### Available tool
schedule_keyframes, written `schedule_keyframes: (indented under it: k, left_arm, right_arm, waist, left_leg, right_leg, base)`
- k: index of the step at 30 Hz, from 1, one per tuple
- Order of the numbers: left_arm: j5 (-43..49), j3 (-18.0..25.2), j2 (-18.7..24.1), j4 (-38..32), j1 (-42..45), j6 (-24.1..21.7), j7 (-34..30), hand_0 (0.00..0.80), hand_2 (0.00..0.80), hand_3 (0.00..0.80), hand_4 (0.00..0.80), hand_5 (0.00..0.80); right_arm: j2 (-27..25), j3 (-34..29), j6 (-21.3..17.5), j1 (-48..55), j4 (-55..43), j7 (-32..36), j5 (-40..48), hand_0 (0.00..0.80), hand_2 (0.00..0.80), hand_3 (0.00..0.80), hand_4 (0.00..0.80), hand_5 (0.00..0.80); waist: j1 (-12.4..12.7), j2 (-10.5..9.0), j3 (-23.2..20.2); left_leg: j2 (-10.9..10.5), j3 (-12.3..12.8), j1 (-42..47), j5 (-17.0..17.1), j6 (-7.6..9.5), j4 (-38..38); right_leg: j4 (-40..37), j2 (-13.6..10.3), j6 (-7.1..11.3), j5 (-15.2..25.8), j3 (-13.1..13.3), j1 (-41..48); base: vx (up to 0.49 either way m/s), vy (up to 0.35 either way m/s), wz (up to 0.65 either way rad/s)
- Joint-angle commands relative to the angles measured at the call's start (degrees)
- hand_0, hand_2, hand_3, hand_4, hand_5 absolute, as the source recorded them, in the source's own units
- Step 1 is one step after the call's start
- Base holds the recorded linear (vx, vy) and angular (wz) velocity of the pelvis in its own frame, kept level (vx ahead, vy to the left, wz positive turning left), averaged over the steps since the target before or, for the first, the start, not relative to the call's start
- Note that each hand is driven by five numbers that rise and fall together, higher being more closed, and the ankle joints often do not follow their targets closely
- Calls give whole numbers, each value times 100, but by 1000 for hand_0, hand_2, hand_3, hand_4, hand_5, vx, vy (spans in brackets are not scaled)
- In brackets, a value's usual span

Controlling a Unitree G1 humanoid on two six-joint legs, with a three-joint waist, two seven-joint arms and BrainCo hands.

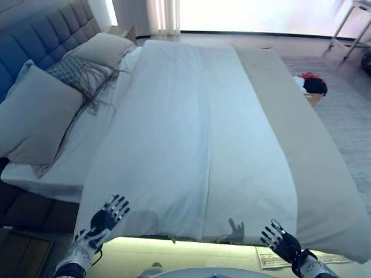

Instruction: Make the bed neatly

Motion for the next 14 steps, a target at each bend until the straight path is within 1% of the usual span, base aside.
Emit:
schedule_keyframes:
  k: [1,3,6,7,9,11,13,14]
  left_arm:
    - [979,-245,-1,750,-472,-297,244,0,0,0,0,0]
    - [1208,-364,-213,1227,-478,-212,324,0,0,0,0,0]
    - [1370,-355,-587,1718,-440,-30,607,0,0,0,0,0]
    - [1527,-341,-683,1826,-414,31,728,0,0,0,0,0]
    - [1923,-415,-866,2068,-344,90,879,0,0,0,0,0]
    - [2055,-497,-1054,2271,-263,177,992,0,0,0,0,0]
    - [1977,-494,-1177,2360,-197,244,1029,0,0,0,0,0]
    - [1928,-479,-1251,2401,-166,230,1048,0,0,0,0,0]
  right_arm:
    - [192,410,-343,-185,268,235,-680,0,0,0,0,0]
    - [360,576,-336,-134,512,292,-869,0,0,0,0,0]
    - [589,639,-405,-93,862,190,-1135,0,0,0,0,0]
    - [657,647,-405,-80,941,75,-1159,0,0,0,0,0]
    - [816,565,-266,-61,1138,-249,-755,0,0,0,0,0]
    - [930,362,-269,-30,1336,-636,-399,0,0,0,0,0]
    - [987,230,-391,4,1477,-959,-463,0,0,0,0,0]
    - [1020,181,-396,33,1549,-1148,-733,0,0,0,0,0]
  waist:
    - [-77,-10,-2]
    - [-148,-15,-13]
    - [-214,-26,-35]
    - [-230,-27,-40]
    - [-263,-27,-48]
    - [-315,-16,-47]
    - [-343,-5,-41]
    - [-355,-2,-33]
  left_leg:
    - [-80,102,110,-399,89,70]
    - [-87,139,128,-413,117,111]
    - [-104,148,143,-451,153,153]
    - [-111,146,149,-465,160,166]
    - [-115,152,161,-491,172,201]
    - [-117,166,187,-522,188,225]
    - [-113,192,219,-548,199,231]
    - [-117,198,235,-566,208,232]
  right_leg:
    - [-4,-261,359,268,-129,-180]
    - [-4,-246,344,266,-73,-175]
    - [-1,-224,319,257,-3,-172]
    - [6,-221,313,251,10,-169]
    - [24,-219,306,245,45,-169]
    - [29,-206,302,248,105,-167]
    - [35,-201,304,249,134,-162]
    - [34,-198,305,250,155,-156]
  base:
    - [16,-28,-23]
    - [21,-28,-20]
    - [28,-21,-14]
    - [30,-7,-16]
    - [32,-4,-9]
    - [34,2,-14]
    - [23,10,-16]
    - [12,10,-9]
